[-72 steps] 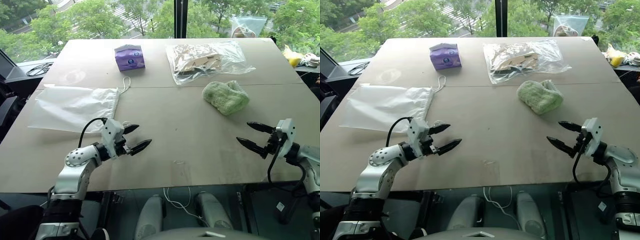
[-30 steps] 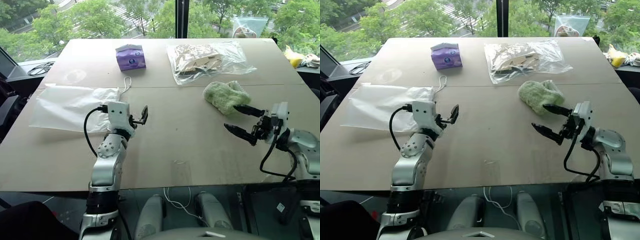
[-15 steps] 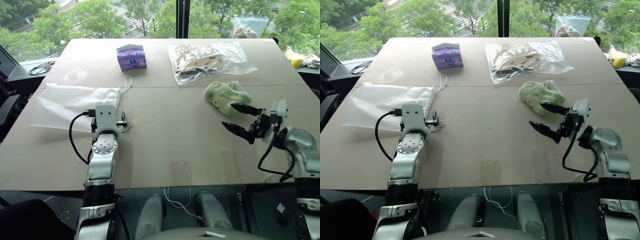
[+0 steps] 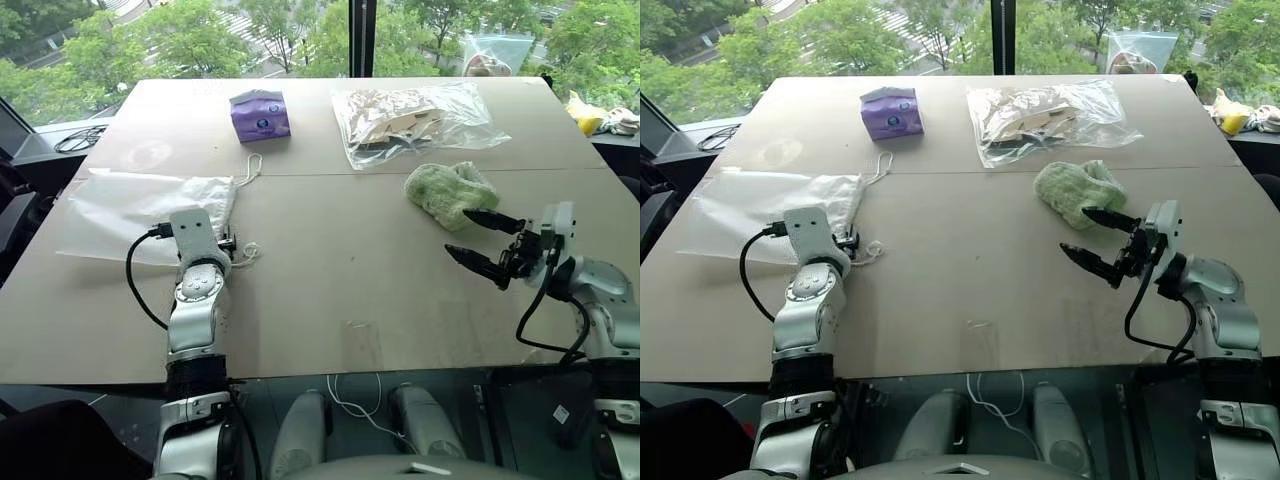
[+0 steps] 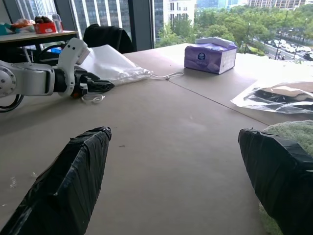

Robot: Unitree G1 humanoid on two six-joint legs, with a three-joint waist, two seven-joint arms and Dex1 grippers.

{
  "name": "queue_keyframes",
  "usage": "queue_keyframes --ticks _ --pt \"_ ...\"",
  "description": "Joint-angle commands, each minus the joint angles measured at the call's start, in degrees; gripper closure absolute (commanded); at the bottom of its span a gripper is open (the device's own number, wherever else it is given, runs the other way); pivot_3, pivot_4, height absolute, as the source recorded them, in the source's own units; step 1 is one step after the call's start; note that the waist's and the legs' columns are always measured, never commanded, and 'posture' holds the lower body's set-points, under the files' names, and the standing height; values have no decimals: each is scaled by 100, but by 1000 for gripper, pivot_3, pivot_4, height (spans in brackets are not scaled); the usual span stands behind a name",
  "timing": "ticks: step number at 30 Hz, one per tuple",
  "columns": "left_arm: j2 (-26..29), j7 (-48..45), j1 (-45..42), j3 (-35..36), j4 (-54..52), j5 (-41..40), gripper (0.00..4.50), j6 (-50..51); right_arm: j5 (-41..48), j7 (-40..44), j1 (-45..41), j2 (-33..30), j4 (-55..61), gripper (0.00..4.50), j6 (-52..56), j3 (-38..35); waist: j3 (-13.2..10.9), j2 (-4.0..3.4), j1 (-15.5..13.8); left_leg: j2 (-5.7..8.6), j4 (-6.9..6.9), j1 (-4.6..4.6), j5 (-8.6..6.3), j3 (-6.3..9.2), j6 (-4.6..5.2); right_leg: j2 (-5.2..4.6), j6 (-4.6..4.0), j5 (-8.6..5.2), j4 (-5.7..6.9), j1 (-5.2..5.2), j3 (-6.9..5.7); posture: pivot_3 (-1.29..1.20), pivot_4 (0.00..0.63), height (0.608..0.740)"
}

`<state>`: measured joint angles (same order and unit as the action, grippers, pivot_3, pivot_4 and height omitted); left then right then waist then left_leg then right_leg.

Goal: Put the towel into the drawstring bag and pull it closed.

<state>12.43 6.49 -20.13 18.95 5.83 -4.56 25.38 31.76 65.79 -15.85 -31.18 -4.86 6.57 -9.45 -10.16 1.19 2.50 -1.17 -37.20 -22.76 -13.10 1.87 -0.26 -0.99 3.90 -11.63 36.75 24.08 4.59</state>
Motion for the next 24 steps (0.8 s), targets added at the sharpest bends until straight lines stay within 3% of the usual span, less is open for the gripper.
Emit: queue_keyframes --ticks 1,4,9,13,16,20,24 --pt "12 102 106 174 238 -74 3124 122 37 -41 33 -22 155 0 -167 -161 2 -2 5 0 0 3 0 0 0 0 0 0 0 -1 0 0 150 740" --pt "78 76 122 111 238 -29 4463 70 40 -50 55 -29 140 0 -197 -170 4 -5 5 0 0 6 0 0 0 1 0 0 1 -3 0 0 150 740" --pt "205 -21 184 -100 239 81 4463 -155 35 -90 75 -22 134 0 -219 -169 4 -6 3 0 0 6 0 0 0 1 -1 0 2 -3 0 0 150 740" --pt "52 -293 159 21 16 -388 4463 -180 25 -133 66 -2 125 0 -241 -152 4 -6 -5 0 0 5 0 0 0 0 0 0 2 -3 1 0 150 740" --pt "2 -894 123 47 -307 -911 4463 -351 23 -142 71 8 112 0 -262 -146 3 -4 -14 0 0 2 0 0 0 0 -1 0 1 -3 0 0 150 740" --pt "-55 -2180 45 244 -720 -2220 4463 -245 1 -151 21 24 53 0 -300 -116 -1 2 -39 1 -2 -7 0 4 -1 -1 -20 -12 -2 -2 -4 0 150 740" --pt "-27 -2405 -111 669 -664 -3361 4463 478 -22 -204 15 44 97 0 -310 -110 -1 2 2 1 -2 -6 0 4 -1 -1 -21 -12 -3 -2 -3 0 150 740"
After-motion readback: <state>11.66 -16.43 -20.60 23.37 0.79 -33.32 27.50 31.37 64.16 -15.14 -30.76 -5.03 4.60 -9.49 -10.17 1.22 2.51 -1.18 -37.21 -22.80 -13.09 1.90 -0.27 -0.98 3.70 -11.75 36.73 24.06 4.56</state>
